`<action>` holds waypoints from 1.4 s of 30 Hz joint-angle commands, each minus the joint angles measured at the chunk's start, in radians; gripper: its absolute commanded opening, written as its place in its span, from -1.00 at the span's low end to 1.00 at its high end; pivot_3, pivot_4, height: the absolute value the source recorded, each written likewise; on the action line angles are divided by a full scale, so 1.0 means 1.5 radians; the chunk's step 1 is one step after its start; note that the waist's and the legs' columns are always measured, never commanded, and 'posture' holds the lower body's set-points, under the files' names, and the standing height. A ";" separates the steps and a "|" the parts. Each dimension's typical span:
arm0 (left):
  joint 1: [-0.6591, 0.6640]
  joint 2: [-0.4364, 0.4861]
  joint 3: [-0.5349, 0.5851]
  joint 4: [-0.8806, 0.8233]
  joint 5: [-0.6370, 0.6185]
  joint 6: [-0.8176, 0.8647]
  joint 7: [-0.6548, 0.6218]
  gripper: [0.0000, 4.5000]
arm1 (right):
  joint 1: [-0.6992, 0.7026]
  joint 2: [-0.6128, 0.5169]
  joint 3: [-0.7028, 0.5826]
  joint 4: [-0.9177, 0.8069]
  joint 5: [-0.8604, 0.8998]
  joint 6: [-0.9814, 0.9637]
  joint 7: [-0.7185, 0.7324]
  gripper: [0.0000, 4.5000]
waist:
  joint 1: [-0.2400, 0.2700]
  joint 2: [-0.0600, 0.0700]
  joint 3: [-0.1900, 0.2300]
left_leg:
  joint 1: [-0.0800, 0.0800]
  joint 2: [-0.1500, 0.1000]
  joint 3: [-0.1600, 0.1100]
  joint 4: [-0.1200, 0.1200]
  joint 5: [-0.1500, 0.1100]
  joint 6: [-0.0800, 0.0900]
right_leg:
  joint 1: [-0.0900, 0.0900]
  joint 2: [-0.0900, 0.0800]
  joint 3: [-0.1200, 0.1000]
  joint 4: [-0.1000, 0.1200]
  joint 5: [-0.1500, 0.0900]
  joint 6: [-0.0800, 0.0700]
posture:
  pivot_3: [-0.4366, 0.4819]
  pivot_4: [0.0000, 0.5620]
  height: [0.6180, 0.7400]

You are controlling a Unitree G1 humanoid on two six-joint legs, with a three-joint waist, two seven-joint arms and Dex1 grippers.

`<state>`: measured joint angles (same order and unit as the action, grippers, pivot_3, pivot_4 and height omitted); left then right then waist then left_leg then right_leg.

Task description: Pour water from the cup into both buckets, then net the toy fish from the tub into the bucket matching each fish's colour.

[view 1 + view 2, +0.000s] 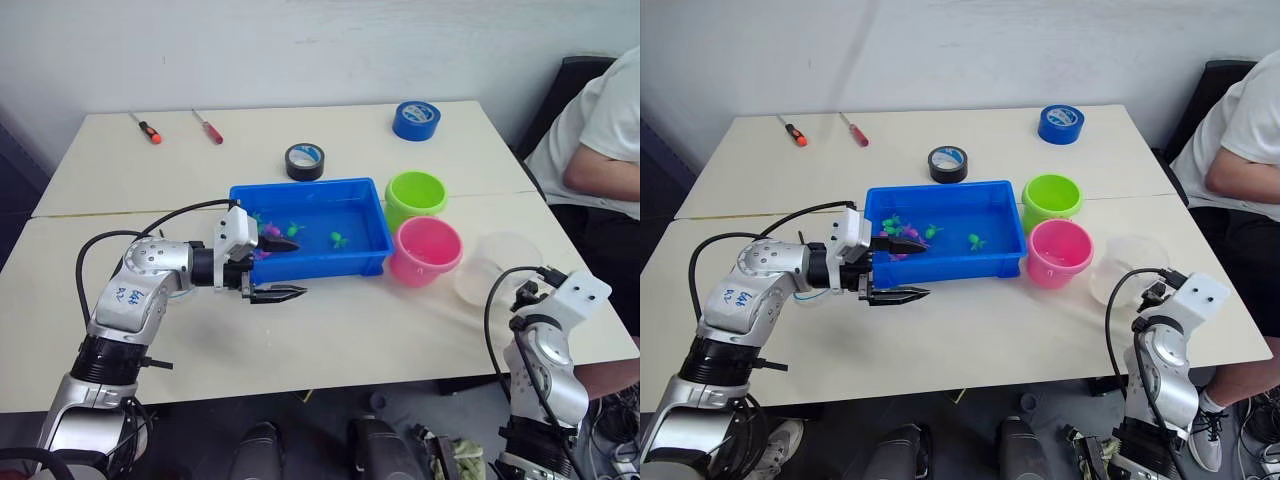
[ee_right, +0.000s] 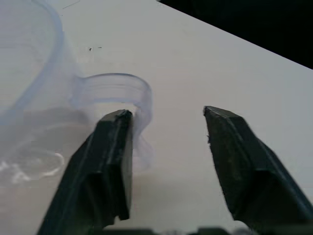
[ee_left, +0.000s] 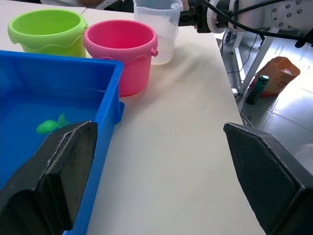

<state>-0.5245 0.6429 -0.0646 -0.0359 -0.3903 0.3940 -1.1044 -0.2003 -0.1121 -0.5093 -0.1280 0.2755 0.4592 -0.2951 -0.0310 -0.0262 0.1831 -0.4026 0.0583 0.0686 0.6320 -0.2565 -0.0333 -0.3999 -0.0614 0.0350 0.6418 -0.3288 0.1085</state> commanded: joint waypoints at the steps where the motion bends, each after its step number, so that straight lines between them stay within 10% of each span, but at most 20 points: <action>1: 0.010 0.007 0.022 -0.025 -0.010 -0.009 0.002 1.00 | -0.003 -0.012 -0.004 -0.014 -0.005 -0.017 0.002 -0.88 | 0.000 0.000 0.000 | 0.000 0.000 0.000 0.000 0.000 0.000 | 0.000 0.000 0.000 0.000 0.000 0.000 | -0.05 -0.47 0.85; 18: -0.009 -0.005 0.039 0.001 -0.027 -0.003 0.006 1.00 | -0.015 -0.041 -0.012 -0.073 0.055 0.004 0.068 -0.98 | 0.001 0.000 0.000 | 0.000 0.000 0.000 0.000 0.000 0.000 | 0.000 0.000 0.000 0.001 0.000 0.000 | -0.05 -0.47 0.85; 42: -0.096 -0.004 0.060 0.076 -0.050 0.010 -0.037 1.00 | -0.078 -0.328 0.114 -0.096 -0.038 0.042 0.265 -0.98 | 0.002 0.002 0.001 | -0.002 0.000 0.005 0.000 0.001 0.000 | -0.006 0.001 0.005 0.003 0.000 0.001 | -0.05 -0.47 0.85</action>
<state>-0.6509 0.6316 -0.0042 0.0903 -0.4479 0.4242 -1.1529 -0.3018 -0.5710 -0.3223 -0.2431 0.2498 0.5663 0.0856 -0.0281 -0.0228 0.1852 -0.4062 0.0585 0.0762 0.6328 -0.2547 -0.0340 -0.4091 -0.0596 0.0421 0.6458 -0.3281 0.1103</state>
